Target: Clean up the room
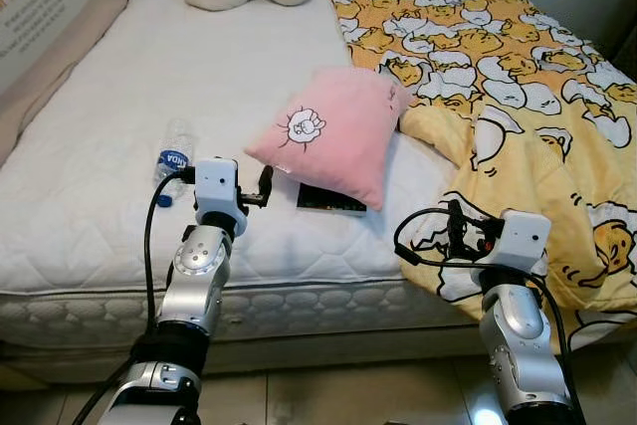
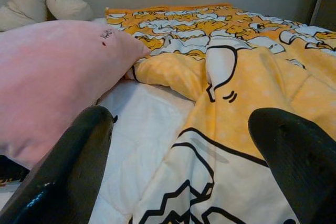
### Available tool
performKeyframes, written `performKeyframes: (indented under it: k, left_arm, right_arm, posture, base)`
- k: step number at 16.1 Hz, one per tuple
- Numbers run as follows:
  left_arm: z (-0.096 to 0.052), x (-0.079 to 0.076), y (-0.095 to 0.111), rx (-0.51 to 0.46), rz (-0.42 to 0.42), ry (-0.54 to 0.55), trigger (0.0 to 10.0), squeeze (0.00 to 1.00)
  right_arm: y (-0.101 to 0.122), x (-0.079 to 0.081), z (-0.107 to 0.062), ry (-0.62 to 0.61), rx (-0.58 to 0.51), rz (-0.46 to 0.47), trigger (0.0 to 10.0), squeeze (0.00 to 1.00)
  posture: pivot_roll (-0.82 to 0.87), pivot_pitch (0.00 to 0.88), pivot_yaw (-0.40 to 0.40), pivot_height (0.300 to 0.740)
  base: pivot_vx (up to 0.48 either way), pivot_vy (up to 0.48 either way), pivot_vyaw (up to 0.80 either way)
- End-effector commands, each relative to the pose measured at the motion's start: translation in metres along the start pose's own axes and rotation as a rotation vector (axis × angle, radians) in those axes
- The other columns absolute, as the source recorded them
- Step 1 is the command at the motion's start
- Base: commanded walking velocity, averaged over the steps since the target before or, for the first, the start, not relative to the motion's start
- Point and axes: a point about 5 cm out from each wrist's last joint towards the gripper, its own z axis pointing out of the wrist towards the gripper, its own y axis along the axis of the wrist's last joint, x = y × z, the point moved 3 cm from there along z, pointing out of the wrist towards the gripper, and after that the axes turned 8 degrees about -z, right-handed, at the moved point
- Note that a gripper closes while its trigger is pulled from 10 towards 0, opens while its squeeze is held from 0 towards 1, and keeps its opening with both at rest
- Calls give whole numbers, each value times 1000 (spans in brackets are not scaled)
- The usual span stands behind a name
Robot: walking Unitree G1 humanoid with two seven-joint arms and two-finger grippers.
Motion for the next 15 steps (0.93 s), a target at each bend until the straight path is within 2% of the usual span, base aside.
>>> performKeyframes:
  k: [1,9,12,13,15]
  left_arm:
    - [7,-6,12,-34,3,-19,10000,0]
    - [9,-9,16,-54,-18,-25,10000,0]
    - [9,-11,18,-66,-18,-44,10000,0]
    - [9,-17,21,-87,33,-66,10000,0]
    - [9,-20,23,-95,44,-73,10000,0]
  right_arm:
    - [4,1,4,3,-13,-17,10000,0]
    - [5,6,5,17,-22,-50,10000,0]
    - [5,8,5,24,-23,-56,10000,0]
    - [6,9,5,27,-25,-57,10000,0]
    - [8,9,9,27,-35,-58,10000,0]
  posture:
    - [-152,0,1,740]
    - [-148,0,-1,740]
    - [-147,0,-1,740]
    - [-145,0,-2,740]
    - [-144,0,4,740]
  base:
    - [480,0,0]
    - [478,0,0]
    - [0,466,0]
    - [0,0,0]
    - [0,0,0]
